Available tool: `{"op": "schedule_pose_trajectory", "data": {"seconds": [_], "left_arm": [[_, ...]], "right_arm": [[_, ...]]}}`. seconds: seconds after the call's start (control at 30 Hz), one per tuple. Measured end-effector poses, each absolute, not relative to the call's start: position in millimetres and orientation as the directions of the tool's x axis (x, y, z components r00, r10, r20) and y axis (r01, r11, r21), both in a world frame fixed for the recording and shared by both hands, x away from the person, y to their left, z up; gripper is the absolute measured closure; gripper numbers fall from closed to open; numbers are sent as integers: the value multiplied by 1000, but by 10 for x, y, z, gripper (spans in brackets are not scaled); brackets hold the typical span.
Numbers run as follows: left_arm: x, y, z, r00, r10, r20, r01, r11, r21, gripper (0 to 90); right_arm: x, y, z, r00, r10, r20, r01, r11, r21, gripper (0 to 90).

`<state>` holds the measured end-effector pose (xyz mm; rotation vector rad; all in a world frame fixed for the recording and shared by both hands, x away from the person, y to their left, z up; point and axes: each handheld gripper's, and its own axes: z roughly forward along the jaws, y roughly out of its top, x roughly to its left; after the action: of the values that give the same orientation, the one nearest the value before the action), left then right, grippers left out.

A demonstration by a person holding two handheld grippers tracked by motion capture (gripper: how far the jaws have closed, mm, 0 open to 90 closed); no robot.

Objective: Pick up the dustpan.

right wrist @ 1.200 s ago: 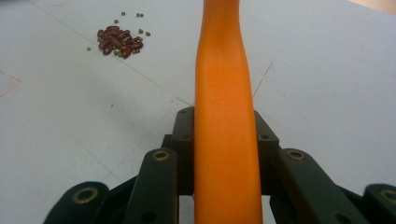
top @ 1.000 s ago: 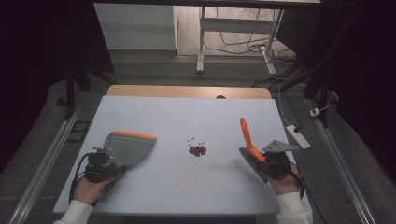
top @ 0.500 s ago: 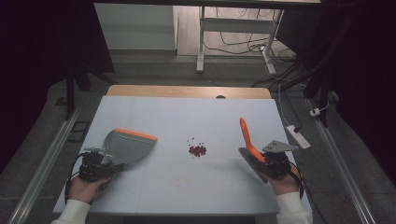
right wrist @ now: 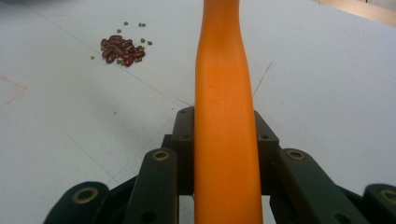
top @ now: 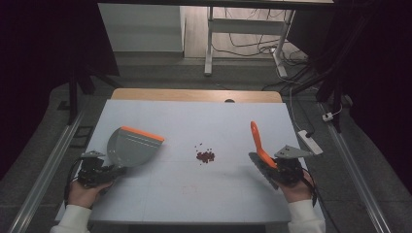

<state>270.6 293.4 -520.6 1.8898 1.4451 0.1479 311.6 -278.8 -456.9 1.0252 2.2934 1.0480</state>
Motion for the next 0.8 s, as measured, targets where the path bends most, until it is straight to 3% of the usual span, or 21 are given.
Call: {"op": "schedule_pose_trajectory", "data": {"seconds": [0.8], "left_arm": [[2930,2788,-5046,562,790,-244,660,-251,709,618]], "right_arm": [[3132,-2787,-4561,-636,768,-71,449,443,776,703]]}}
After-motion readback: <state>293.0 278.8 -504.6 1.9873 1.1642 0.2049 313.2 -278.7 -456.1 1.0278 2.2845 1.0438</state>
